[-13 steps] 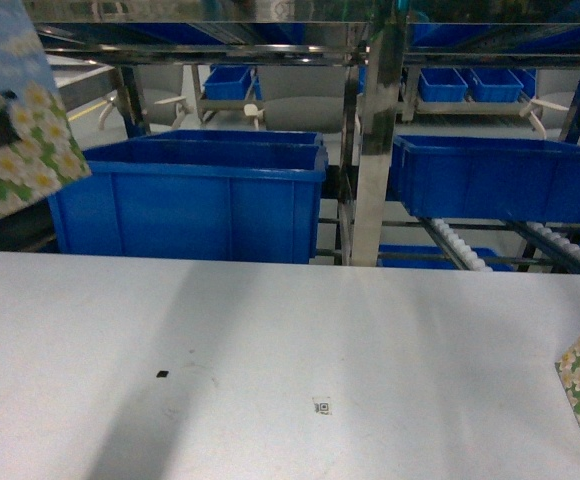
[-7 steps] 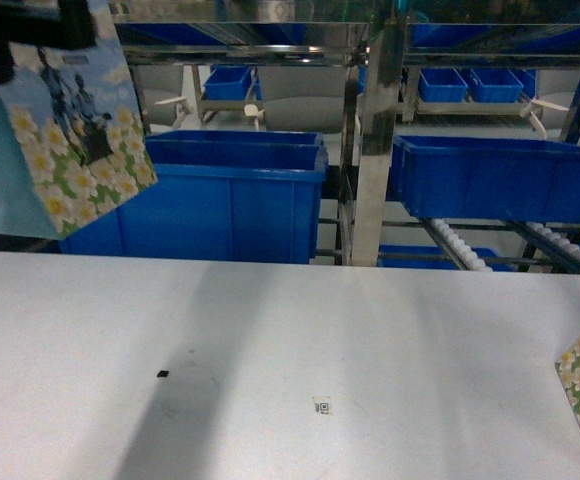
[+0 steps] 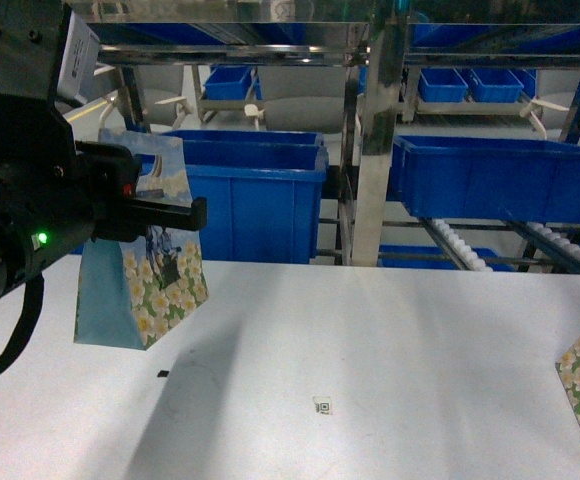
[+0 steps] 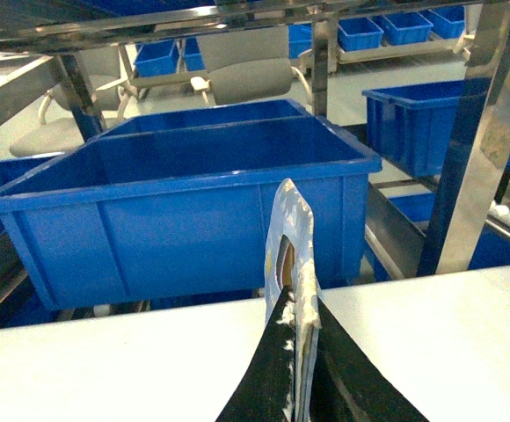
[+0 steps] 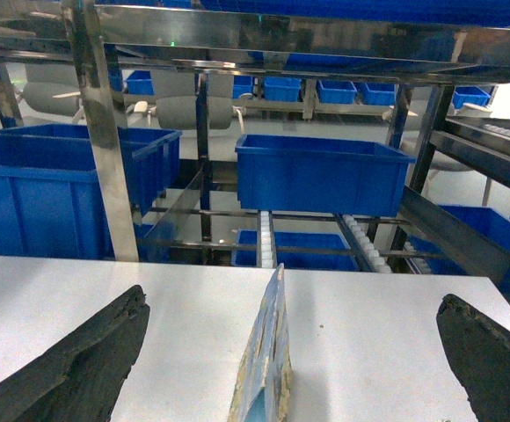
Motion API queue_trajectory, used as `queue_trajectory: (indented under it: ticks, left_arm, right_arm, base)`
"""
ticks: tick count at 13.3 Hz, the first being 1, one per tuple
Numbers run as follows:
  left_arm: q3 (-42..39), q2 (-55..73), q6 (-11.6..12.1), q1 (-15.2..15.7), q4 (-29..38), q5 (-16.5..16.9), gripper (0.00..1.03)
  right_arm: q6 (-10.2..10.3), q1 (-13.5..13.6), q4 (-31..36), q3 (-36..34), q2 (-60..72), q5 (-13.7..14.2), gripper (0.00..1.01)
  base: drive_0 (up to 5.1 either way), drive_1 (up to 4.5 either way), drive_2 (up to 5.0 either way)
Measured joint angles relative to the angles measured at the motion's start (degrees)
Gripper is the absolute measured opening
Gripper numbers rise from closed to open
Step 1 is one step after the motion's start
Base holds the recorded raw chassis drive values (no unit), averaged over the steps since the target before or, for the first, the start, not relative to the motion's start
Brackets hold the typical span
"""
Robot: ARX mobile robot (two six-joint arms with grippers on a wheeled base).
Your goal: Move flower gift bag to table near conveyor
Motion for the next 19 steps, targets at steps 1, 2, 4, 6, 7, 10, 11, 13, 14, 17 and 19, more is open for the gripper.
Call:
queue_trajectory:
  ticks: [1, 2, 4, 6, 7, 10, 11, 13, 14, 17, 19]
  left_arm:
    - [-0.1, 2.1, -1.5, 0.9, -0.8, 1.0, 0.02]
    - [-0.1, 3.1, -3.0, 1.4, -1.0, 1.9, 0.02]
    - [-0.1, 5.1, -4.3, 2.7, 1.5, 3.3, 0.02]
    - [-0.1, 8.6, -4.4, 4.3, 5.8, 3.1, 0.02]
    - [-0.5, 9.6, -4.4, 4.6, 7.5, 2.6, 0.02]
    - [-1.6, 12.1, -4.2, 3.0, 9.2, 1.2, 0.02]
    - [-1.7, 12.6, -3.9, 2.3, 9.5, 1.0, 0.02]
    - [-1.7, 13.6, -2.8, 2.5, 8.4, 1.1, 0.02]
    - [-1.5, 13.7, -2.8, 2.8, 8.2, 1.0, 0.02]
    - [-2.8, 13.1, -1.6, 2.6, 8.1, 0.2, 0.02]
    - [-4.7, 12.0, 1.3, 1.5, 8.4, -0.1, 0.02]
  right_arm:
    - [0.0, 0.0, 0.0, 0.0, 0.0, 0.0, 0.98]
    - [0.0, 0.0, 0.0, 0.0, 0.0, 0.0, 0.98]
    - [0.0, 0.0, 0.0, 0.0, 0.0, 0.0, 0.98]
    - [0.0, 0.0, 0.0, 0.0, 0.0, 0.0, 0.98]
    - [0.0, 0.0, 0.0, 0.0, 0.0, 0.0, 0.98]
    - [0.0, 0.0, 0.0, 0.0, 0.0, 0.0, 0.98]
    - [0.0, 0.0, 0.0, 0.0, 0.0, 0.0, 0.98]
    - [0.0, 0.0, 0.0, 0.0, 0.0, 0.0, 0.98]
    - [0.0, 0.0, 0.0, 0.0, 0.0, 0.0, 0.98]
    - [0.0, 0.0, 0.0, 0.0, 0.0, 0.0, 0.98]
    - [0.0, 0.0, 0.0, 0.0, 0.0, 0.0, 0.98]
  base:
    - [0.0, 0.00, 0.0]
    - [0.0, 0.00, 0.0]
    - [0.0, 0.00, 0.0]
    - [0.0, 0.00, 0.0]
    - [0.0, 0.00, 0.0]
    - [0.0, 0.00, 0.0]
    - [0.0, 0.00, 0.0]
    - [0.0, 0.00, 0.0]
    - [0.0, 0.00, 0.0]
    - [0.0, 0.00, 0.0]
    - [0.0, 0.00, 0.0]
